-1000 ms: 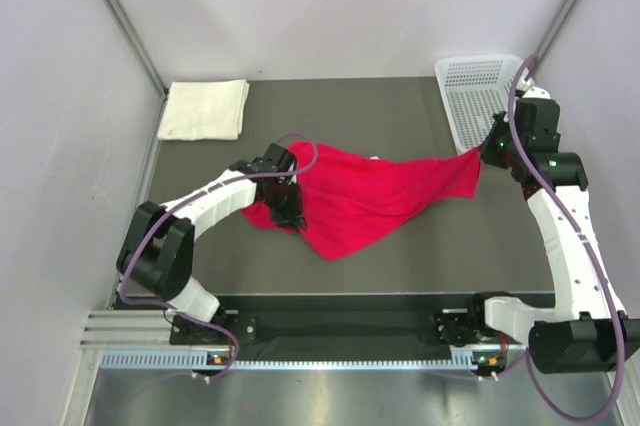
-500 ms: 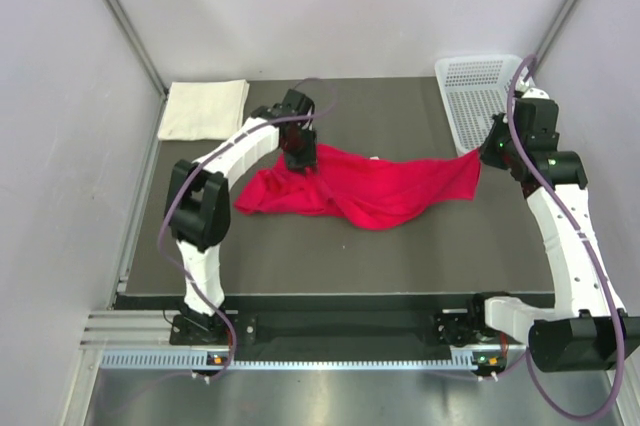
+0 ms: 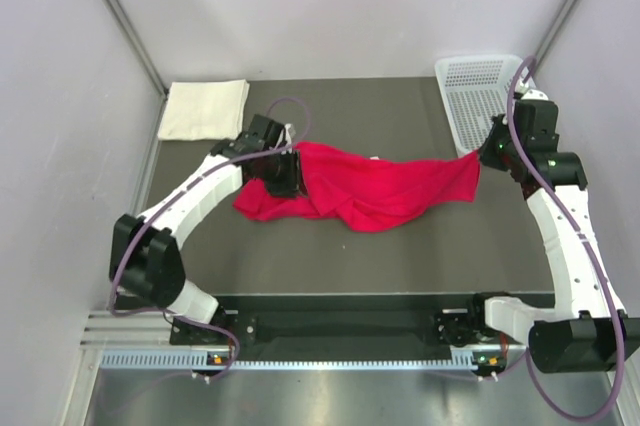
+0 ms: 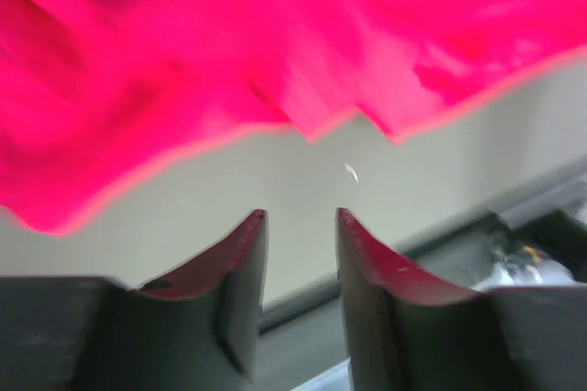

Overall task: Fold and stack the t-shirts
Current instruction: Flatten the tshirt out

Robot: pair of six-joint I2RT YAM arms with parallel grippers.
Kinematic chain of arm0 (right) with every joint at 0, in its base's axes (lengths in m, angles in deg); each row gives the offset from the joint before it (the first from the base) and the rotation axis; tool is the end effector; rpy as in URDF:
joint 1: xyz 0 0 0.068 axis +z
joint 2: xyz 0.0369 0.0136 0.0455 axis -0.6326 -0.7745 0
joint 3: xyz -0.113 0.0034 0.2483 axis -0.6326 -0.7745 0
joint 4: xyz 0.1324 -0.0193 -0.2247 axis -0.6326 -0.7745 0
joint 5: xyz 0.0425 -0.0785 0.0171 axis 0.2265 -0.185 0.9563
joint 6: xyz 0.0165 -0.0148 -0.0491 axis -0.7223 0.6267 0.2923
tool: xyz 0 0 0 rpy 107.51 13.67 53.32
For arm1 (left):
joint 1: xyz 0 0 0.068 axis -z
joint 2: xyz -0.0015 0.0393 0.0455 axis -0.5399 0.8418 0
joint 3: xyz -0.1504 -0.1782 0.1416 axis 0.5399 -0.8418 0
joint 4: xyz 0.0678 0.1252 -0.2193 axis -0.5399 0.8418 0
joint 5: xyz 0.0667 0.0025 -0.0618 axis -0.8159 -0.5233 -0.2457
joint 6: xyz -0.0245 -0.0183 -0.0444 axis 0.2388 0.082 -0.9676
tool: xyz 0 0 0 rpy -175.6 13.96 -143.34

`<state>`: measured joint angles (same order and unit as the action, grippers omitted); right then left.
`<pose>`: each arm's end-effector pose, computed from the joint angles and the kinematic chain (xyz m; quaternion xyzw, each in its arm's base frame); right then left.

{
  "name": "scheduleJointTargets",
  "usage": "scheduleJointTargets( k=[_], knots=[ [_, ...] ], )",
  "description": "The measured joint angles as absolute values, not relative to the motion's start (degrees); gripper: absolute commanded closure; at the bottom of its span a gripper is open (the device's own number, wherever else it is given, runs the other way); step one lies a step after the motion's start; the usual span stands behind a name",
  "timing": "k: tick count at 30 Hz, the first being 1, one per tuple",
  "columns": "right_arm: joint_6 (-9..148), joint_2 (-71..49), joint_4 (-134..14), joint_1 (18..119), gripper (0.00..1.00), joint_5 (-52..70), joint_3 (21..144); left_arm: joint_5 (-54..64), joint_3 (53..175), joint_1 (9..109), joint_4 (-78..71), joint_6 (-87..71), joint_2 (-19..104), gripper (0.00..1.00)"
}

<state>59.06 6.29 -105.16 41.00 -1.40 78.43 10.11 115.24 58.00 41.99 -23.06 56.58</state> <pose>0.2248 0.0049 0.3775 0.1315 0.8867 0.0492 0.4404 0.2887 -0.1459 0.2767 0.0180 0.9575 -0.2185 0.1874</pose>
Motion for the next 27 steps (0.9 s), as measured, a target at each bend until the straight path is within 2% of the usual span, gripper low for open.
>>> scheduleJointTargets(
  k=[2,7,18,27],
  knots=[
    [59.1,6.4,-105.0,41.0,1.00,-1.2,78.2,15.0,108.1,58.5,38.1,-26.0,52.4,0.50],
    [59.0,6.5,-104.9,41.0,1.00,-0.8,78.2,22.2,99.2,59.4,29.1,-33.2,53.3,0.50],
    [59.0,8.4,-104.9,41.0,1.00,-0.6,78.1,21.4,97.8,59.4,18.0,-41.8,59.9,0.59],
    [59.0,8.6,-105.0,41.0,1.00,-0.6,77.1,18.7,97.5,59.4,17.2,-45.0,62.9,0.51]
  ],
)
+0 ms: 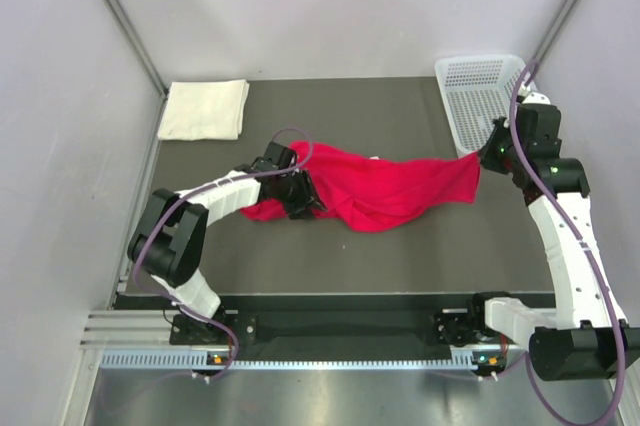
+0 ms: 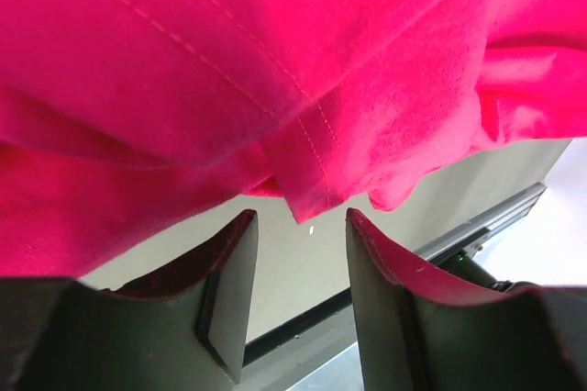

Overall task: Fold and stack the t-shirts
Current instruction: Flatten the tshirt out

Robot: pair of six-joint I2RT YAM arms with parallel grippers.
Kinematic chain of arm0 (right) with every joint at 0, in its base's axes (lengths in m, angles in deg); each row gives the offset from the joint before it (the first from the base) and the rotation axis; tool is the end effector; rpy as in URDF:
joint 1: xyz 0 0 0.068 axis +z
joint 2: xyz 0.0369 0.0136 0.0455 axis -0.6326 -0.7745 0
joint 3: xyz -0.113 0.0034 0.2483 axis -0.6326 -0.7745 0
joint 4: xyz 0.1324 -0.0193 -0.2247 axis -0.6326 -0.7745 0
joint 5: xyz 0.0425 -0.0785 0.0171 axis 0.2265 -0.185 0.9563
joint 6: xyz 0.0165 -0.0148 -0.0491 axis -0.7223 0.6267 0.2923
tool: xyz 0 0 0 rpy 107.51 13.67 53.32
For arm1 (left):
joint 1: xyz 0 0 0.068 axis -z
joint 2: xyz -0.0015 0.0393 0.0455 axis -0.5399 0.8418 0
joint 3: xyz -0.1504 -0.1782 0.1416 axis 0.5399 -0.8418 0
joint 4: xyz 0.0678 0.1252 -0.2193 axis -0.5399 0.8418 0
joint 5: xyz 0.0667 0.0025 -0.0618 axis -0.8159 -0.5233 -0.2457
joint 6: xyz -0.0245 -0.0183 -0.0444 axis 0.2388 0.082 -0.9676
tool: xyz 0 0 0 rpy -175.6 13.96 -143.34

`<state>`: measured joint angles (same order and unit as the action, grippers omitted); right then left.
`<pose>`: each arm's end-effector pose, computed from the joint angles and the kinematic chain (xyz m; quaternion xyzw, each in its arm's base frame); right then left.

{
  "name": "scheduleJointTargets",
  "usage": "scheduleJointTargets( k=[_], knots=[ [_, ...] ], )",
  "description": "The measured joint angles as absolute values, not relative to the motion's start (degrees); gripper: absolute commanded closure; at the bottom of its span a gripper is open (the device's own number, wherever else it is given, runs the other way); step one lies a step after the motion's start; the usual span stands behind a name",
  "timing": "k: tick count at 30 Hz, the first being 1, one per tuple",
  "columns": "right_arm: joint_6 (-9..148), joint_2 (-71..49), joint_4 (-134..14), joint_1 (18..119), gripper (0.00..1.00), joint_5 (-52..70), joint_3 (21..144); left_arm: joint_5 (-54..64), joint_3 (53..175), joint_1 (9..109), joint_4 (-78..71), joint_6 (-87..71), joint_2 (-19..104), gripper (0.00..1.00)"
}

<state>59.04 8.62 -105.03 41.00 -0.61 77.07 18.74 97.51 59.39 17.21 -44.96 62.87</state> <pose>0.2149 0.0051 0.3782 0.1282 0.8830 0.0569 0.4479 0.2867 -0.1594 0.1758 -0.1296 0.9367 -0.3101 0.0982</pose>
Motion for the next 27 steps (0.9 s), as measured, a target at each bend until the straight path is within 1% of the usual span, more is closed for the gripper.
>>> scheduleJointTargets(
  k=[3,10,14,18,27],
  knots=[
    [59.0,8.6,-105.0,41.0,1.00,-0.6,77.1,18.6,97.0,59.4,15.6,-45.6,63.2,0.50],
    [59.1,8.6,-104.9,41.0,1.00,-0.6,77.1,18.6,96.8,59.4,13.0,-46.2,66.9,0.54],
    [59.1,8.6,-104.9,41.0,1.00,-0.6,77.1,19.3,97.4,59.4,12.1,-46.1,68.4,0.64],
    [59.1,8.5,-104.9,41.0,1.00,-0.6,77.1,19.6,98.2,59.6,11.9,-45.8,69.4,0.76],
    [59.1,8.5,-104.9,41.0,1.00,-0.6,77.1,19.6,99.9,59.7,13.8,-45.3,68.6,0.87]
  ],
)
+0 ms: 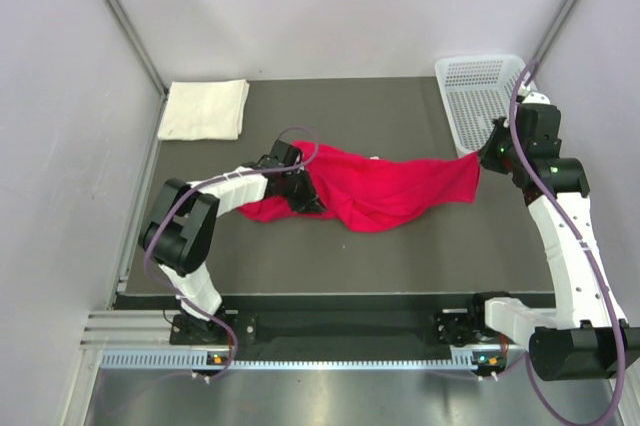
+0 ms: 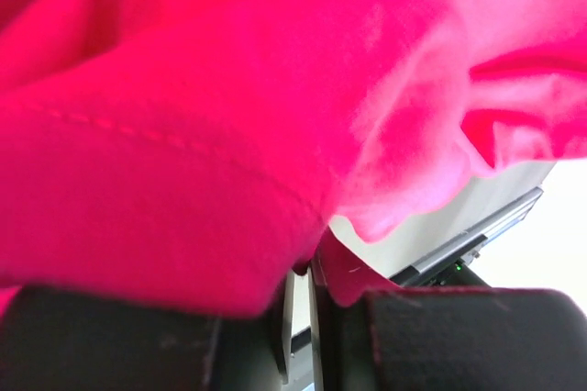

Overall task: Fold and stack the t-shirts
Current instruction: Flatten the tshirt out

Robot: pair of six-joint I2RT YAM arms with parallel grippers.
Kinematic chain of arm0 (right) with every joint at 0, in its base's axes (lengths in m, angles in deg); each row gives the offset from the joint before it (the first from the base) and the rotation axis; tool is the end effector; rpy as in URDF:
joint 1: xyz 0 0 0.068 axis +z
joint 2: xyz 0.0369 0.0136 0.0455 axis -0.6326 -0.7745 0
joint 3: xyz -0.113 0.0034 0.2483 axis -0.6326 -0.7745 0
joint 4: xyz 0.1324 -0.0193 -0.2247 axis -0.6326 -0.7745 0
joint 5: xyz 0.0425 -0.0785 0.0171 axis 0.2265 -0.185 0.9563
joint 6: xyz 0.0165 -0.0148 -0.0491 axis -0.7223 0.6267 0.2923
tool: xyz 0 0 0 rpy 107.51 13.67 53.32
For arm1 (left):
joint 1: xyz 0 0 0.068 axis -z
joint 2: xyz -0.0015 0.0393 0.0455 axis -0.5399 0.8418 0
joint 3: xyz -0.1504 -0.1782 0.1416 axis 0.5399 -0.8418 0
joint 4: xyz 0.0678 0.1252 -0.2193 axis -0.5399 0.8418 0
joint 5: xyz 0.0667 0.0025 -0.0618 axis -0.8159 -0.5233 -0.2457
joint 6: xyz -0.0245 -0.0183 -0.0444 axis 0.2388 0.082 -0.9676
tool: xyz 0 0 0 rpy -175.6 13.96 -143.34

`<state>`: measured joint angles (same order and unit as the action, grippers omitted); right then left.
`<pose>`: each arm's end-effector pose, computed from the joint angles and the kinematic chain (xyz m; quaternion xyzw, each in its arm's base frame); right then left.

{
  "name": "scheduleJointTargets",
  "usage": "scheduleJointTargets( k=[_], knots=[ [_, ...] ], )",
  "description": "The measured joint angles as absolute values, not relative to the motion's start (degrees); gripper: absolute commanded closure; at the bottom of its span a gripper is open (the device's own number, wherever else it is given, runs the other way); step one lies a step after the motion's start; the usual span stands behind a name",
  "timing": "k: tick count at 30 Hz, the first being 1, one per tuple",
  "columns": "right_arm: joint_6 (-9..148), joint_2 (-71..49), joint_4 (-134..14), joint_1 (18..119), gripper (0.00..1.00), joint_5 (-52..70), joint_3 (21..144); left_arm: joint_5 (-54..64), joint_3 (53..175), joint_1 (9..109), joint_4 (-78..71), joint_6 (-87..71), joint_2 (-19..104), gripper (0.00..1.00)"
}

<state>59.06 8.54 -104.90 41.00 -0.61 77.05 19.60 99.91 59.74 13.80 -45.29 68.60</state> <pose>0.2155 0.0051 0.3780 0.1281 0.8829 0.0569 0.4482 0.3028 -0.1704 0.1592 -0.1271 0.9355 -0.3164 0.0922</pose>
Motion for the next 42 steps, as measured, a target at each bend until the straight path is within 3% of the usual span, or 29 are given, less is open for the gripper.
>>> scheduleJointTargets(
  k=[2,4,5,8,14,19,30,35,42],
  knots=[
    [59.1,8.6,-104.9,41.0,1.00,-0.6,77.1,19.6,99.9,59.7,14.7,-45.3,67.4,0.87],
    [59.0,8.6,-104.9,41.0,1.00,-0.6,77.1,19.7,99.9,59.7,15.5,-45.2,65.8,0.76],
    [59.0,8.6,-104.9,41.0,1.00,-0.6,77.1,19.7,99.9,59.7,15.7,-45.0,65.2,0.64],
    [59.0,8.6,-104.9,41.0,1.00,-0.6,77.1,19.7,99.9,59.7,16.2,-44.8,63.0,0.59],
    [58.6,9.2,-104.9,41.0,1.00,-0.6,76.5,19.7,99.9,59.7,16.2,-44.0,62.4,0.73],
    [58.4,10.5,-105.2,41.0,1.00,-0.6,76.0,19.6,99.0,59.7,15.8,-43.3,63.0,1.00],
    [57.3,9.4,-103.8,41.0,1.00,-0.4,76.0,15.1,102.8,59.0,24.7,-40.9,57.9,1.00],
    [55.5,2.2,-99.8,41.0,1.00,0.0,78.8,12.0,114.5,54.1,27.0,-40.1,54.0,1.00],
    [55.0,-11.7,-95.5,41.0,1.00,-1.1,96.8,10.7,138.4,41.5,26.4,-38.7,56.5,1.00]
  ],
)
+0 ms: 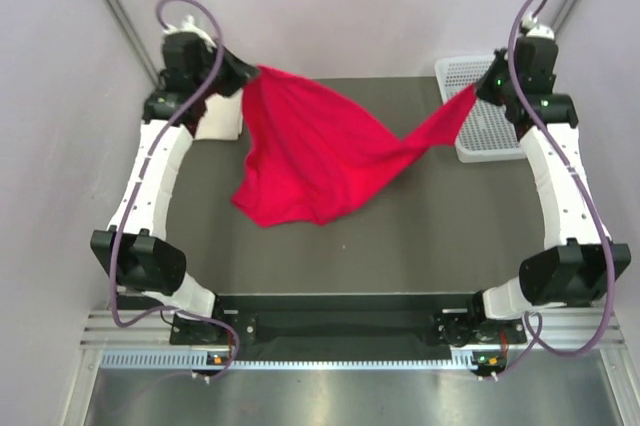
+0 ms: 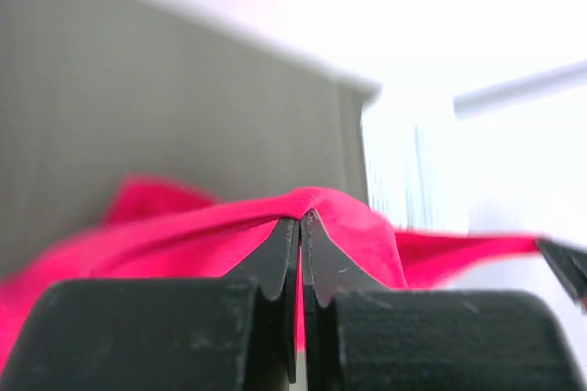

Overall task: Fold and stack the t-shirts
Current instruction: Flatten the tshirt out

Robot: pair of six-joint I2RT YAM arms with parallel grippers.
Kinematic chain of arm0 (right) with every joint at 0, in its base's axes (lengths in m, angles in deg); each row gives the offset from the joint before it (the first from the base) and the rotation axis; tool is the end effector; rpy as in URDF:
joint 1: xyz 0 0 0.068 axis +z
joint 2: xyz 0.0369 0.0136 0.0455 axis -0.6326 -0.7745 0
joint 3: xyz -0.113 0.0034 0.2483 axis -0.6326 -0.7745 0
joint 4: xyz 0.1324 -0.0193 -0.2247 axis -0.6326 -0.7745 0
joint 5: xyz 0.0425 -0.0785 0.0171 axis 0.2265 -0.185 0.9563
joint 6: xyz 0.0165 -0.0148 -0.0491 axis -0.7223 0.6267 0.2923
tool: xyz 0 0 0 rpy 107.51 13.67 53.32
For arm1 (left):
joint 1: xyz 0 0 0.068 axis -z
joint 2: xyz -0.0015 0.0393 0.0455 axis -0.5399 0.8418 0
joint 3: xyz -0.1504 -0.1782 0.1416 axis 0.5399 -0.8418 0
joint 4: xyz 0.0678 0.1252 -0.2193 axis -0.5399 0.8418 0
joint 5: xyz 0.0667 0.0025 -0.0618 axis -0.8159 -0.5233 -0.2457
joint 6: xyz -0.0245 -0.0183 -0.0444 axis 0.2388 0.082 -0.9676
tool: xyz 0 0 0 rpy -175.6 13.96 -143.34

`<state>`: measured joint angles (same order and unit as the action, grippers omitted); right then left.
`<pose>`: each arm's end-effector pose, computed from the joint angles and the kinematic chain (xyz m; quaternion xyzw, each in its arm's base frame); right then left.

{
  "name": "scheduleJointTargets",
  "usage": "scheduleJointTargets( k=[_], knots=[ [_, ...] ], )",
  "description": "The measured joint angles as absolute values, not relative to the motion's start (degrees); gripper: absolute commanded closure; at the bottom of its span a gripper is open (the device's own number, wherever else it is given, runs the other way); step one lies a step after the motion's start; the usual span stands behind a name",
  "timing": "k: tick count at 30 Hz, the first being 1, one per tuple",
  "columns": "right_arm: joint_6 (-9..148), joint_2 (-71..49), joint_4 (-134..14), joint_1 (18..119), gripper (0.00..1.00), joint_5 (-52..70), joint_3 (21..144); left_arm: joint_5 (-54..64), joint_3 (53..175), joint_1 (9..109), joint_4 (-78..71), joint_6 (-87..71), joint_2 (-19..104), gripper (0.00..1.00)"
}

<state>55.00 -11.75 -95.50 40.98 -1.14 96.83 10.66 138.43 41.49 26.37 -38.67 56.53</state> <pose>0.3136 0.0077 0.4195 0.1567 0.8399 0.0829 0.5129 0.3463 -0.0626 0.4325 -0.1691 0.7995 -0.3366 0.4678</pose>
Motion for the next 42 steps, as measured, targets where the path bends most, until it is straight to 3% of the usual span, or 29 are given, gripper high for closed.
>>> scheduleJointTargets(
  k=[8,13,19,26,30,36,42],
  knots=[
    [53.0,-15.7,-90.5,40.5,1.00,-3.6,112.3,14.2,155.1,28.6,24.6,-37.3,59.9,1.00],
    [52.8,-11.3,-87.7,40.5,1.00,-3.6,111.8,20.0,158.6,26.3,22.4,-35.2,58.8,1.00],
    [55.8,5.0,-84.0,40.5,1.00,-3.9,104.0,22.4,157.5,28.1,23.2,-32.2,50.0,1.00],
    [60.8,27.0,-77.6,38.9,1.00,-6.4,100.9,13.3,160.0,36.6,27.0,-25.2,33.4,1.00],
    [62.5,33.8,-75.5,39.9,1.00,-7.8,101.4,3.4,160.6,40.0,28.9,-22.2,24.3,1.00],
    [63.2,32.6,-75.9,42.4,1.00,-8.1,104.3,-8.6,158.2,42.0,27.7,-19.7,16.3,1.00],
    [62.9,24.1,-74.8,43.0,1.00,-7.3,104.3,-14.0,150.8,42.3,28.6,-19.1,19.5,1.00]
  ],
)
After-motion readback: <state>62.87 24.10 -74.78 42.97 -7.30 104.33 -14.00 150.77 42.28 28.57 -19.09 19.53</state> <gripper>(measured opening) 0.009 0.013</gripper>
